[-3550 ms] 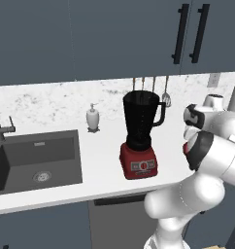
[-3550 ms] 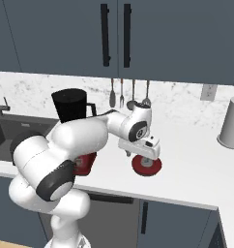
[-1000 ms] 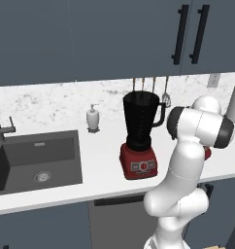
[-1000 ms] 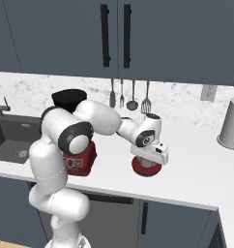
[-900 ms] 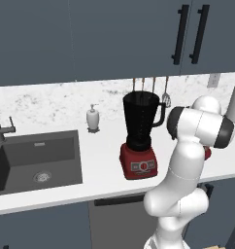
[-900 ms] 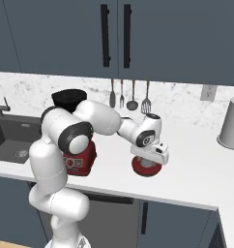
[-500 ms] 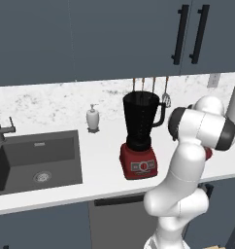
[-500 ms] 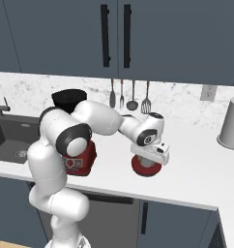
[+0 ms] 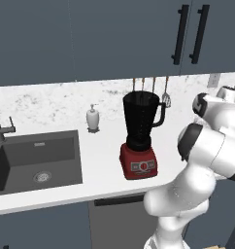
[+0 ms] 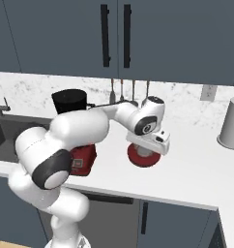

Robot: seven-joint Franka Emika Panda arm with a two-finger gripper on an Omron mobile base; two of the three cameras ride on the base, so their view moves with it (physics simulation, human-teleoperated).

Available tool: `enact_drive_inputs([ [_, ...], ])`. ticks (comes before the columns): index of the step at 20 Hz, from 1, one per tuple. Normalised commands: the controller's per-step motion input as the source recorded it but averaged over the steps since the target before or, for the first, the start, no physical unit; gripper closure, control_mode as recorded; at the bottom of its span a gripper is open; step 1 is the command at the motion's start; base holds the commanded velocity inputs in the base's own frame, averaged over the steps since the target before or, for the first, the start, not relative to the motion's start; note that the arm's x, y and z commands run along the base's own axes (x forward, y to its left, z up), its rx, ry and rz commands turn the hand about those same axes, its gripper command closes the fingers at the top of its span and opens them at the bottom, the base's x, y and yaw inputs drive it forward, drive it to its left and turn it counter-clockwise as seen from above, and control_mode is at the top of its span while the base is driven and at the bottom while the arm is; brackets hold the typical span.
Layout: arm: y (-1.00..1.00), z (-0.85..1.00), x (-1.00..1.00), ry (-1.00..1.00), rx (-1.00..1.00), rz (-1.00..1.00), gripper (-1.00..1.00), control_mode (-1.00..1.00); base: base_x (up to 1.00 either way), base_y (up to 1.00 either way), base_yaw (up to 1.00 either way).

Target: Close the lid blender by securely placing the lid on top.

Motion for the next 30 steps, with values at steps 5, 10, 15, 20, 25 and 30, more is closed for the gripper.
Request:
enact_drive_inputs([
  [5, 0.33, 1.00, -0.59, -0.21, -0.12, 0.00, 1.00, -1.00, 0.00, 0.00, 0.00],
  [10, 0.41, 1.00, -0.54, -0.17, -0.11, 0.00, 1.00, -1.00, 0.00, 0.00, 0.00],
  [15, 0.59, 1.00, -0.39, -0.08, -0.06, 0.00, 1.00, -1.00, 0.00, 0.00, 0.00],
  [20, 0.66, 1.00, -0.18, -0.01, -0.04, 0.00, 1.00, -1.00, 0.00, 0.00, 0.00],
  [25, 0.48, 1.00, -0.03, 0.00, 0.00, 0.00, 1.00, -1.00, 0.00, 0.00, 0.00],
  [30, 0.38, 1.00, 0.00, 0.01, 0.00, 0.00, 1.00, -1.00, 0.00, 0.00, 0.00],
])
